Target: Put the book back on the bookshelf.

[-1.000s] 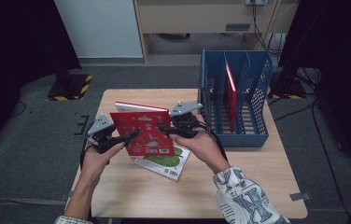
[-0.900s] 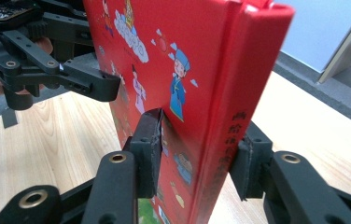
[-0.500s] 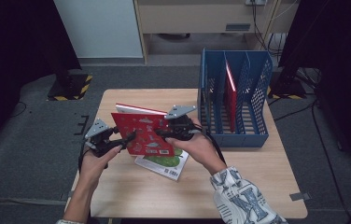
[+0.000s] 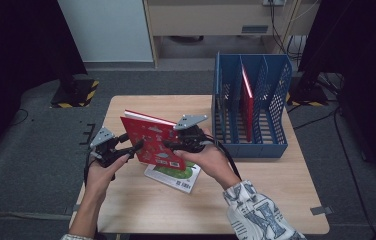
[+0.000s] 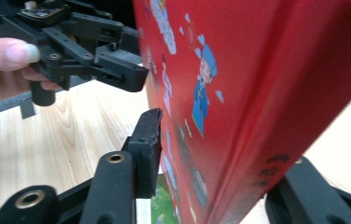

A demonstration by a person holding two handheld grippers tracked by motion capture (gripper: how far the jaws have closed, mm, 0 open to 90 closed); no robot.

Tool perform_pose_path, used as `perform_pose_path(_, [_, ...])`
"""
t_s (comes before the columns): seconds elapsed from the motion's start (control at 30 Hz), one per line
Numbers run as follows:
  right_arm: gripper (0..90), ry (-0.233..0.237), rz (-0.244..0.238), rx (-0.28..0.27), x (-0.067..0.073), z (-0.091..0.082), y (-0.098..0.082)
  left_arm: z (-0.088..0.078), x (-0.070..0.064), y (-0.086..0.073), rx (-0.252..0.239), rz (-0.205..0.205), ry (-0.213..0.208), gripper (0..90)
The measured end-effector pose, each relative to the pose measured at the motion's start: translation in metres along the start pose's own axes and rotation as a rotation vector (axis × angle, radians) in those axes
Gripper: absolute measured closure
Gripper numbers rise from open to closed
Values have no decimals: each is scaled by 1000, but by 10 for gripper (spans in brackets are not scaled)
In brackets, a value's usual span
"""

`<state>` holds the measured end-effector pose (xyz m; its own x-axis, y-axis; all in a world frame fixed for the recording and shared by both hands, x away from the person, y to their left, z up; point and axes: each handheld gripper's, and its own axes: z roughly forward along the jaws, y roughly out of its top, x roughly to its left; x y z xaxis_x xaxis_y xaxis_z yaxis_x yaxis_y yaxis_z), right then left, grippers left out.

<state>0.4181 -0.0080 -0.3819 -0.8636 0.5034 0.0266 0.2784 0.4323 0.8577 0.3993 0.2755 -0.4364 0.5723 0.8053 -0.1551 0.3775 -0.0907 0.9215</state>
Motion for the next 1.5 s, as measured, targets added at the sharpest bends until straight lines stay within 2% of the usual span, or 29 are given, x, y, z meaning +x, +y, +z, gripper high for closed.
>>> perform_pose_path(0.23, [591, -4, -4, -10, 4, 4, 1, 3, 0, 0, 12, -2, -8, 320])
perform_pose_path(0.33, [632, -3, -8, -14, 5, 6, 1, 3, 0, 0, 17, 0, -12, 322])
perform_pose_path(0.4, [623, 11, -5, -11, 5, 7, 2, 4, 0, 0, 18, -1, -13, 322])
perform_pose_path(0.63, [574, 12, -3, -26, 6, 11, 2, 6, -2, -2, 28, 4, -16, 325])
perform_pose_path(0.87, [611, 19, 6, -33, 6, 12, 3, 6, -3, -2, 31, 6, -19, 324])
perform_pose_path(1.1, [606, 24, 13, -37, 5, 13, 4, 5, -3, -1, 42, 7, -15, 324])
perform_pose_path(1.17, [592, 38, 14, -34, 5, 14, 4, 5, -4, -1, 46, 9, -14, 324])
perform_pose_path(1.4, [676, 41, 12, -13, 1, 16, 3, 5, -2, -3, 73, 14, -11, 320])
perform_pose_path(1.5, [675, 46, 9, -13, 0, 16, 3, 3, -2, -9, 80, 7, -5, 294])
